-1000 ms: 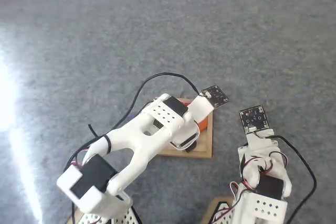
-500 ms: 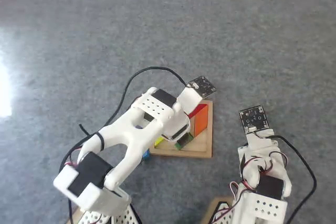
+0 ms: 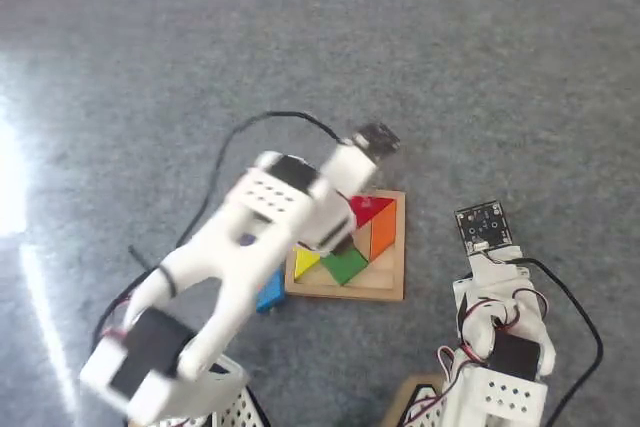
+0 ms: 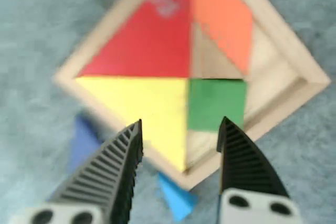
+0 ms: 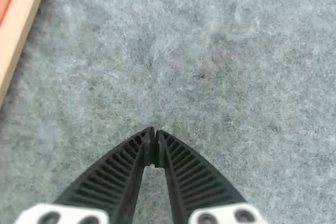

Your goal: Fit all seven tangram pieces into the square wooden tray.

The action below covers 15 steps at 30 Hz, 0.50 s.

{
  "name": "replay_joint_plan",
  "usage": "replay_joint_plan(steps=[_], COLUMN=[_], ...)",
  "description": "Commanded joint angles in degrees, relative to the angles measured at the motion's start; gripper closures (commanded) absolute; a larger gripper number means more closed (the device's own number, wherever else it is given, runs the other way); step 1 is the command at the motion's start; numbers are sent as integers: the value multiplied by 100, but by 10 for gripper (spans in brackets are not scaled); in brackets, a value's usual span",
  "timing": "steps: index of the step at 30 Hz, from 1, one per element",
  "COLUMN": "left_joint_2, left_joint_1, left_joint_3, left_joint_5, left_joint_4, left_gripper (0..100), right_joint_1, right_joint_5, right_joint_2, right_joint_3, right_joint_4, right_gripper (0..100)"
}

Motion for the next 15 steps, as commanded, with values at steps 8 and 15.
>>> replay_joint_plan(steps=[8, 15], left_joint_2=[-1160, -1160], left_joint_1=[-1196, -1178], left_joint_3=[1780, 2325], left_joint_5=[-967, -1389], left_joint_4=[18, -62], left_gripper=[779, 832], right_joint_1=[-66, -57], right_joint_5=[0, 0], right_joint_2=[-75, -75], right_joint_3=[105, 105], right_joint_4=[22, 22], right_gripper=[982, 982])
